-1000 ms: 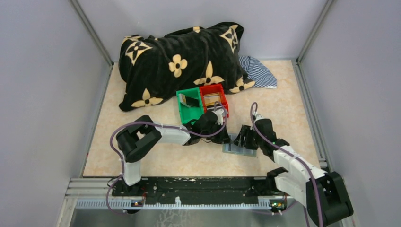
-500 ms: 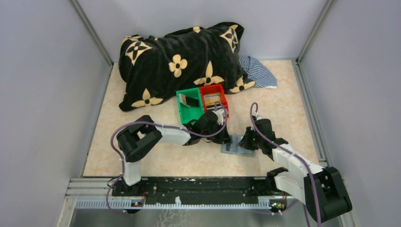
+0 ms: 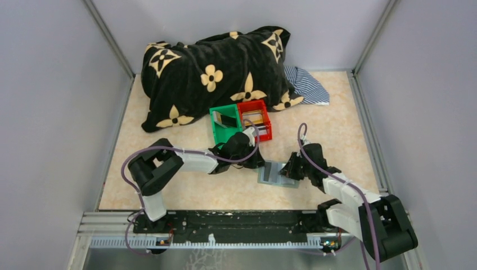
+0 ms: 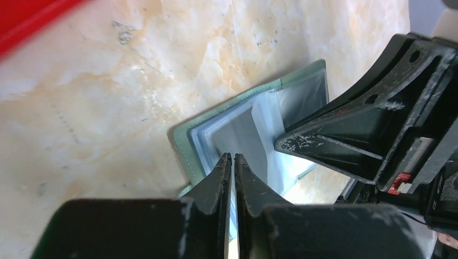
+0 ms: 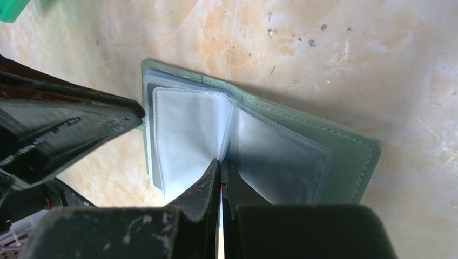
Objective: Take the credit cards out of the card holder
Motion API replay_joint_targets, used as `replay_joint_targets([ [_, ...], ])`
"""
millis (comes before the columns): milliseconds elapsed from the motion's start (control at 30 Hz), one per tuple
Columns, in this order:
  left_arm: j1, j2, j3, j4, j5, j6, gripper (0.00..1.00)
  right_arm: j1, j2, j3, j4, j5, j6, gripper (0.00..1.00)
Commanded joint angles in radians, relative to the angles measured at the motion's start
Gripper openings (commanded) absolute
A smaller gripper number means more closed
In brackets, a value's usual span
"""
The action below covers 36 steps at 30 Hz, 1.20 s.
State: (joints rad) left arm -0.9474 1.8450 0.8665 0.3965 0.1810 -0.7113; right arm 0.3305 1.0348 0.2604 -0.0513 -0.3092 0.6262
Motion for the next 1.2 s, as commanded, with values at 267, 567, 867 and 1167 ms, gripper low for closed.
replay_joint_targets([
  [267,0.006,-0.036,0.016,-0.043,-0.052,0.017,0.1,-0.006,0.016,-0.018,0.024,-0.022,0.004,0.0],
  [567,-0.02,0.006,0.045,-0.041,-0.035,0.016,0.1,-0.007,0.011,-0.017,0.015,-0.015,-0.003,0.0],
  [867,-0.047,0.081,0.096,-0.031,0.006,0.007,0.1,-0.007,0.009,-0.009,0.014,-0.017,-0.008,0.0],
  [1167,-0.048,0.08,0.082,0.039,0.057,-0.019,0.1,-0.007,-0.05,0.002,-0.021,-0.014,-0.012,0.0],
])
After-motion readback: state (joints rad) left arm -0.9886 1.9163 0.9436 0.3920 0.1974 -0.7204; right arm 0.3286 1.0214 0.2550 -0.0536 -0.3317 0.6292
